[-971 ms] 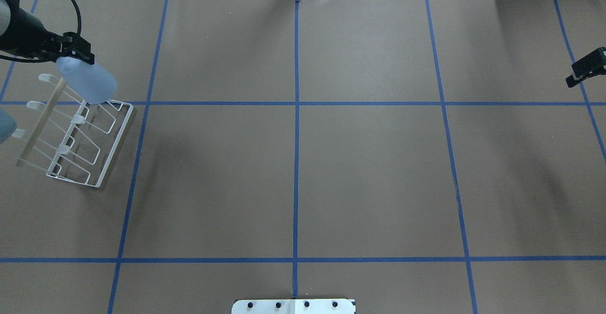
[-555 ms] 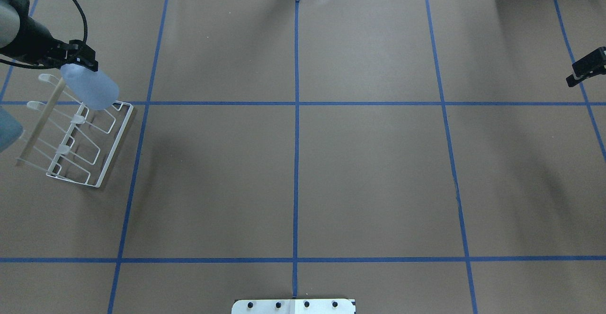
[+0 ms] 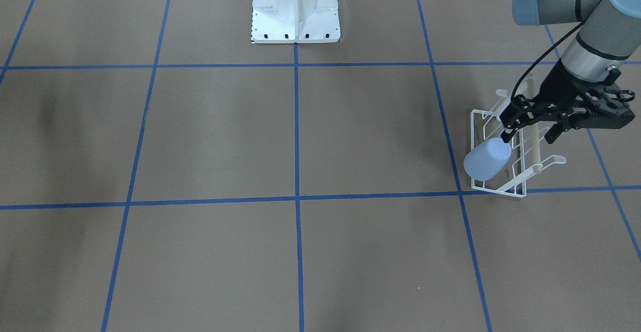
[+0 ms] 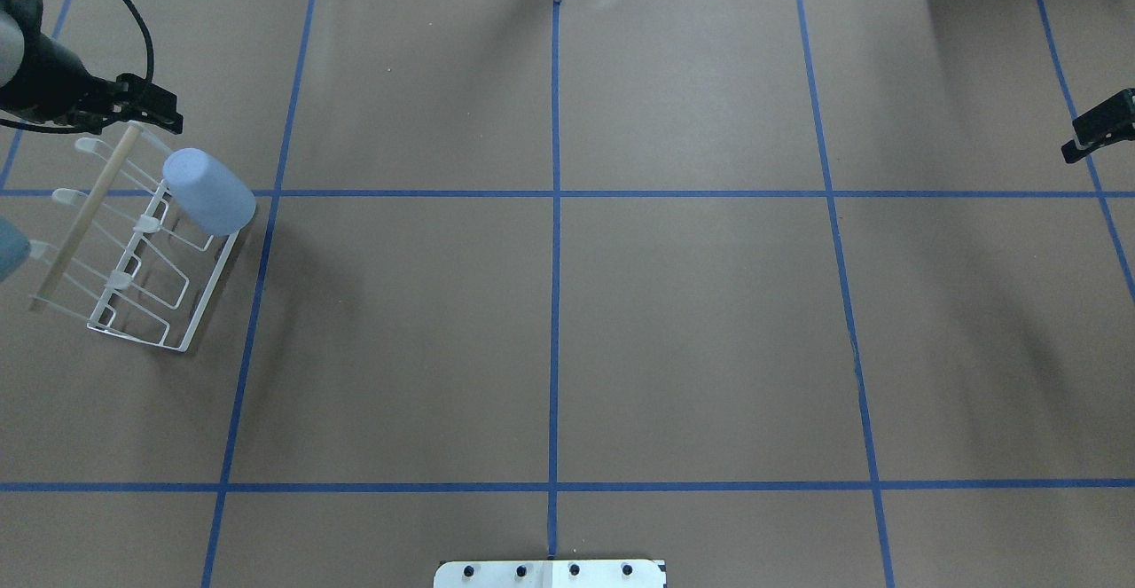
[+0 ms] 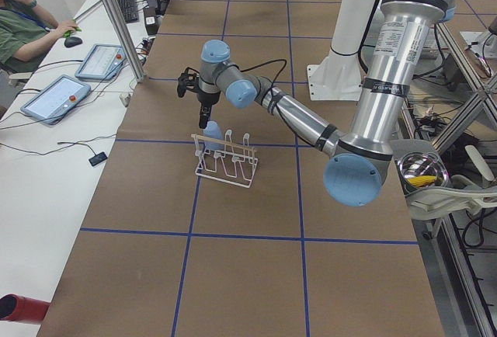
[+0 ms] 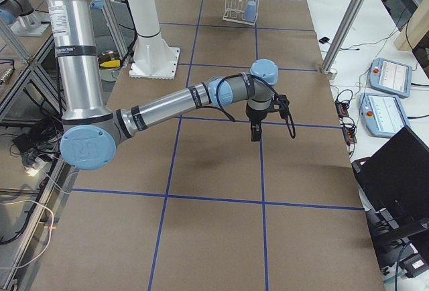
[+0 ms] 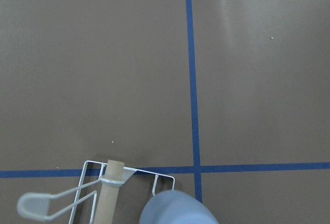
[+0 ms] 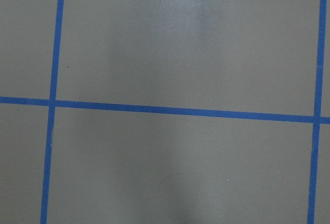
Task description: Hang cup on cup holder
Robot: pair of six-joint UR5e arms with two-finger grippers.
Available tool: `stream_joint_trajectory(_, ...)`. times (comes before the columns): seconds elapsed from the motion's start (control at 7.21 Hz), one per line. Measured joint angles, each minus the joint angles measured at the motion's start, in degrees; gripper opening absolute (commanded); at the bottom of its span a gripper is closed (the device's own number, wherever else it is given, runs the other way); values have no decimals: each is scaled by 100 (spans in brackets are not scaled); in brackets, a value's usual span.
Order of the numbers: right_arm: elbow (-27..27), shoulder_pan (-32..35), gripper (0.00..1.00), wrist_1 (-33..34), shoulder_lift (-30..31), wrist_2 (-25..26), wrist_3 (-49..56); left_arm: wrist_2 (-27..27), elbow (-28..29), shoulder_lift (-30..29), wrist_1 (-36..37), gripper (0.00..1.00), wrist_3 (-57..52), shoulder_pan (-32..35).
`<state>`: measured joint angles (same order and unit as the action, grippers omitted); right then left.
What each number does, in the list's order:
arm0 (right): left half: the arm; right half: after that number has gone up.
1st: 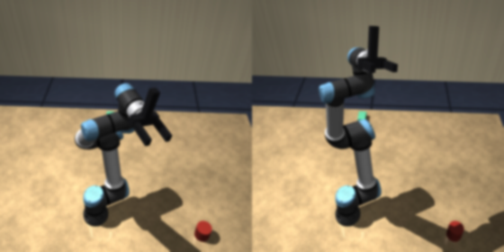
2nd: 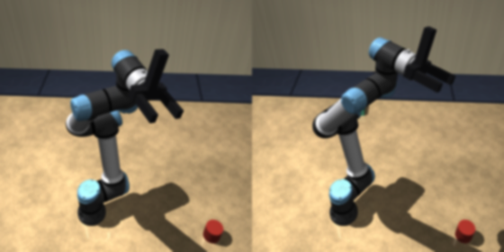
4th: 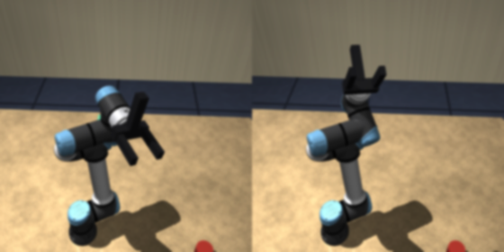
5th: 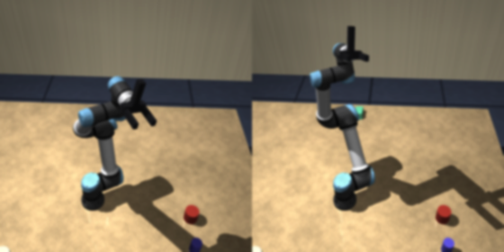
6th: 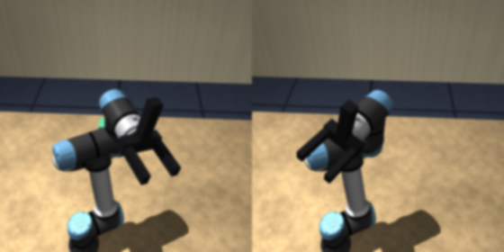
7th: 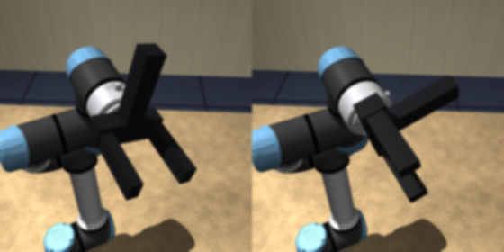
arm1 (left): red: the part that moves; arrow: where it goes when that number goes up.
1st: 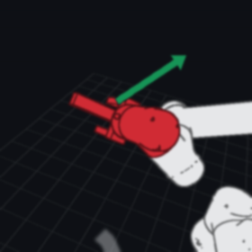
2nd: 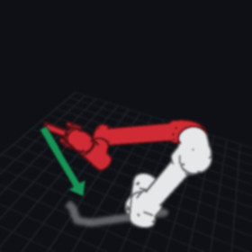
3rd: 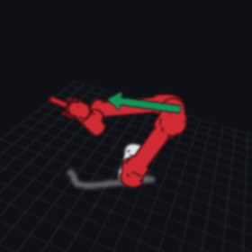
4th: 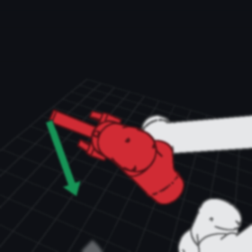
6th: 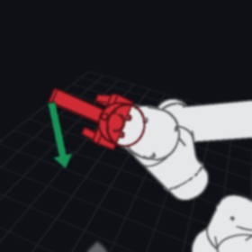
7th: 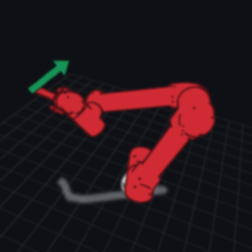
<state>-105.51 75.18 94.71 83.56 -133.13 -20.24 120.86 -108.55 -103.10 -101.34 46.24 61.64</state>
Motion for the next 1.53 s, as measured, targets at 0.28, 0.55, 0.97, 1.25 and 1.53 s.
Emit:
stream_joint_trajectory(0.28, 20, -10, 100, -32, -51, 205, -229, 88, -108, 137, -41, 98, -113, 290)
stream_joint_trajectory(0.55, 16, 0, 100, -41, 50, 371, -257, 578, 41, 379, 172, 98, -1226, 1078)
stream_joint_trajectory(0.97, 65, 313, 100, -16, 267, 215, -155, 1041, 984, 572, 487, 98, -3242, 2270)
stream_joint_trajectory(1.25, 250, 994, 100, -26, 759, -336, 1090, 1118, 1811, 649, 457, 98, -4359, 2753)
stream_joint_trajectory(1.53, 777, 1470, 100, -30, 973, -337, 1980, 1119, 2168, 796, 332, 98, -4642, 2873)
